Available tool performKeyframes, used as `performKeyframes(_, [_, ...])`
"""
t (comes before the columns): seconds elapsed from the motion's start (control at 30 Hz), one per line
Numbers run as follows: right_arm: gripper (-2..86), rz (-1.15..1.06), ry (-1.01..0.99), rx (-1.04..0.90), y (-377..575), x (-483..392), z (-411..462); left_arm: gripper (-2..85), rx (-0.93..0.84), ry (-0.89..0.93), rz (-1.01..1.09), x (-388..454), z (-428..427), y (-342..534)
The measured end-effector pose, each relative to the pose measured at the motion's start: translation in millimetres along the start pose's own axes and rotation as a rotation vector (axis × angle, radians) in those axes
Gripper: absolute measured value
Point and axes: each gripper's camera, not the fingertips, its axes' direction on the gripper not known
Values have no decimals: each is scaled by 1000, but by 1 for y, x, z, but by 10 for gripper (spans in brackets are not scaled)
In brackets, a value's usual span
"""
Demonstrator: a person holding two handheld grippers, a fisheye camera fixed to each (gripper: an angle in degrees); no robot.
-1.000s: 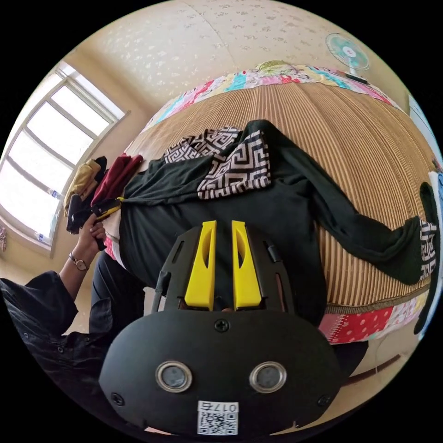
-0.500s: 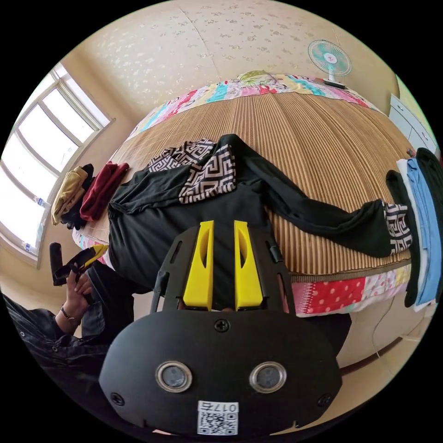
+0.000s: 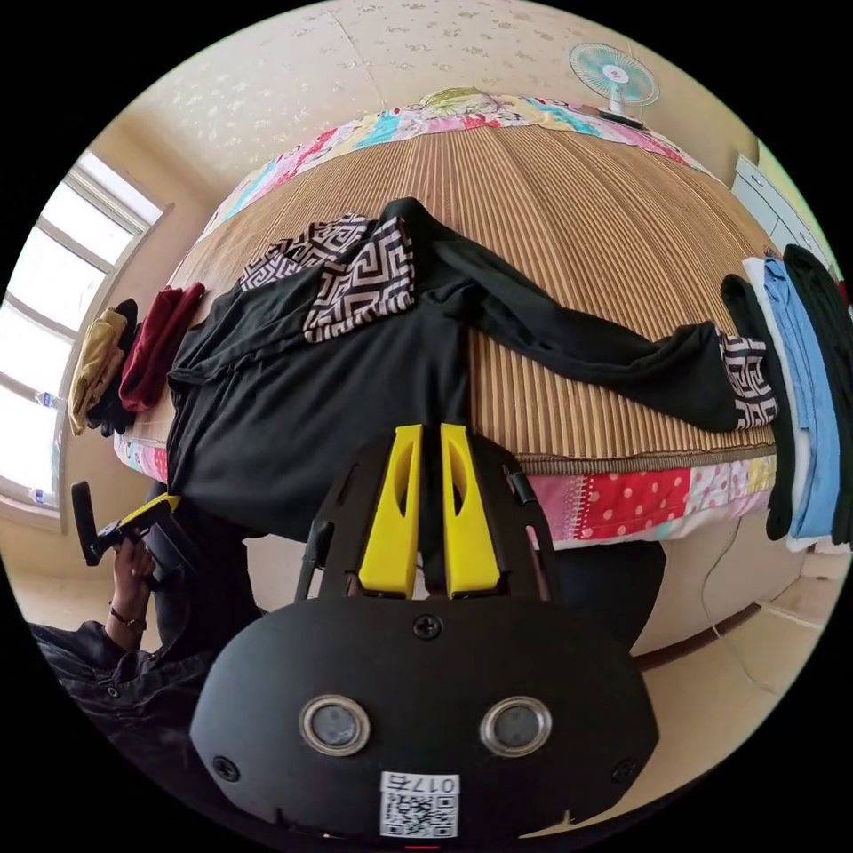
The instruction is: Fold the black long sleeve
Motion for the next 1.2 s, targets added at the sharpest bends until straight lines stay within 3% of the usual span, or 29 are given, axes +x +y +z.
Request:
performKeyframes(0.17, [47,91,-126,68,0,4,-30,42,26,117,-129,-31,-3,4])
performKeyframes(0.43, [75,621,-91,375,-23,166,-159,52,113,149,-177,-34,-23,14])
performKeyframes(0.73, [92,644,-39,108,-171,221,-170,53,91,191,-152,-4,-23,-10])
performKeyframes(0.87, [48,614,-13,115,-199,220,-206,53,102,203,-158,4,-29,-17])
performKeyframes(1.03, [31,570,-371,620,-123,222,-351,52,95,240,-196,-5,-35,-14])
performKeyframes(1.13, [30,657,-502,746,-47,239,-370,52,76,239,-219,-14,-32,-14])
performKeyframes(1.2, [31,736,-529,732,-5,254,-354,52,66,264,-247,-21,-27,-14])
